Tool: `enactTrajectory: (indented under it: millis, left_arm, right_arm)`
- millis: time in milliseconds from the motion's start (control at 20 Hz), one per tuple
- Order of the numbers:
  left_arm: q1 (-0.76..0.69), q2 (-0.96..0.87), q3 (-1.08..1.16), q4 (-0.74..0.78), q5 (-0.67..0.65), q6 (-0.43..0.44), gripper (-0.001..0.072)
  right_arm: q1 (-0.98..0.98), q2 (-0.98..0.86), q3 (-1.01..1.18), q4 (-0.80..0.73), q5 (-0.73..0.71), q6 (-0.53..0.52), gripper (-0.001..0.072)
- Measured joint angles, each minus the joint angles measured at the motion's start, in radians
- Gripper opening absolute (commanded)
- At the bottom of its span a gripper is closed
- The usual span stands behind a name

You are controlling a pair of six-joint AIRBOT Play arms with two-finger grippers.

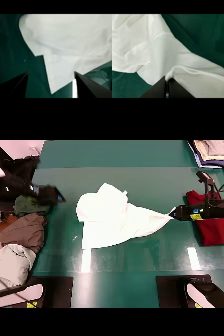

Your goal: Fold the shirts.

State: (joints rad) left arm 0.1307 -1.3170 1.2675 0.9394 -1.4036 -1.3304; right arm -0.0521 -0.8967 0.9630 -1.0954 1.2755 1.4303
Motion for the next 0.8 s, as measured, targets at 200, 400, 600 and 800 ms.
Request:
enactTrajectory:
  millis: [200,400,600,800]
  left_arm:
    - [0.01,0.166,-0.38,-0.006,0.087,0.011,0.0666]
    - [0.012,0.249,-0.616,-0.048,0.167,0.048,0.0667]
    - [0.012,0.271,-0.725,-0.105,0.216,0.088,0.0667]
    - [0.003,0.277,-0.783,-0.139,0.251,0.101,0.0667]
  right_arm:
    - [0.007,-0.038,0.0,0.005,-0.001,0.002,0.0015]
    - [0.057,-0.076,0.0,0.012,-0.008,0.003,0.0016]
    - [0.114,-0.1,0.0,0.019,-0.027,0.003,0.0016]
    - [0.142,-0.109,0.0,0.026,-0.039,0.003,0.0016]
